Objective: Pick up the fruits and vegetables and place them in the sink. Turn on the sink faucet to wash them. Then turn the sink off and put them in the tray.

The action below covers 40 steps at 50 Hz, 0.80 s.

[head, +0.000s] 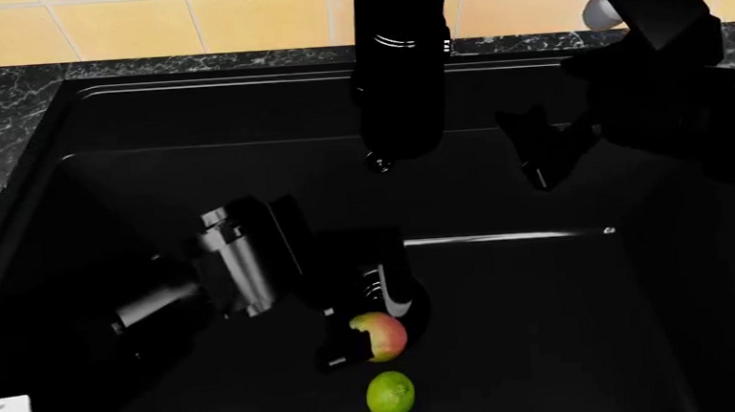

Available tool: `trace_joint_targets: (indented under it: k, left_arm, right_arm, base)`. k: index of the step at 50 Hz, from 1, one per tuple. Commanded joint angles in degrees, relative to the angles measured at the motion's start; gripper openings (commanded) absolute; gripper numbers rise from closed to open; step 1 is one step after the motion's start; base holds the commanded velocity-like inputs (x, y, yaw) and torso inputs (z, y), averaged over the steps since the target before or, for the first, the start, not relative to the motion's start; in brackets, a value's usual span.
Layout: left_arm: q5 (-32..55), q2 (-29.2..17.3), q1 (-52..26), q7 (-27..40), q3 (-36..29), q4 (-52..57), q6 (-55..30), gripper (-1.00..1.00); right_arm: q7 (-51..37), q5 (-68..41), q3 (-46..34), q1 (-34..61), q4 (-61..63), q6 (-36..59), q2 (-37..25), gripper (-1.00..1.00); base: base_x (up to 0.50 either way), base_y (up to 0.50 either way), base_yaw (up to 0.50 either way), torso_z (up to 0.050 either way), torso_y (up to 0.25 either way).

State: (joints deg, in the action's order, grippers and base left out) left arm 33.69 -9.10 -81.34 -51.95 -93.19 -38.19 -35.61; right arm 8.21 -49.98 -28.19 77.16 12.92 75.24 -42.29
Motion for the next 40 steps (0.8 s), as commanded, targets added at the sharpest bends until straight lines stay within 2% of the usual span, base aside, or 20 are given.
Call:
trace_joint_targets:
  k: [1,21,22,40]
  left_arm:
    - [-0.85,1.9,1.32,-1.24,-0.99,-3.72,0.81,1.0]
    - [-1.89,4.12,2.73,-2.26,-2.02,-7.58,1.14,1.0]
    - [-1.73,3.78,2.57,-1.96,-1.84,-6.82,0.84,-1.0]
    - [2.06,-5.45,-1.49,5.74,1.49,11.11,-8.34,-1.0]
  right_arm:
    - [-0.13,-0.18,-0.15,0.06,-0.08,-0.21,-0.13,1.0]
    - [-0.49,-0.68,-0.33,0.16,-0.24,-0.31,-0.14,1.0]
    - [-0.49,-0.7,-0.35,0.14,-0.25,-0.35,-0.16,1.0]
    - [0.6,-0.38,-3.33,2.57,-0.09,1.47,-0.83,1.0]
  base:
    - [0.0,0.0,0.0,0.0,0.0]
    - [0.0,0.0,0.0,0.0,0.0]
    - [0.0,0.0,0.0,0.0,0.0]
    - [0.0,0.0,0.0,0.0,0.0]
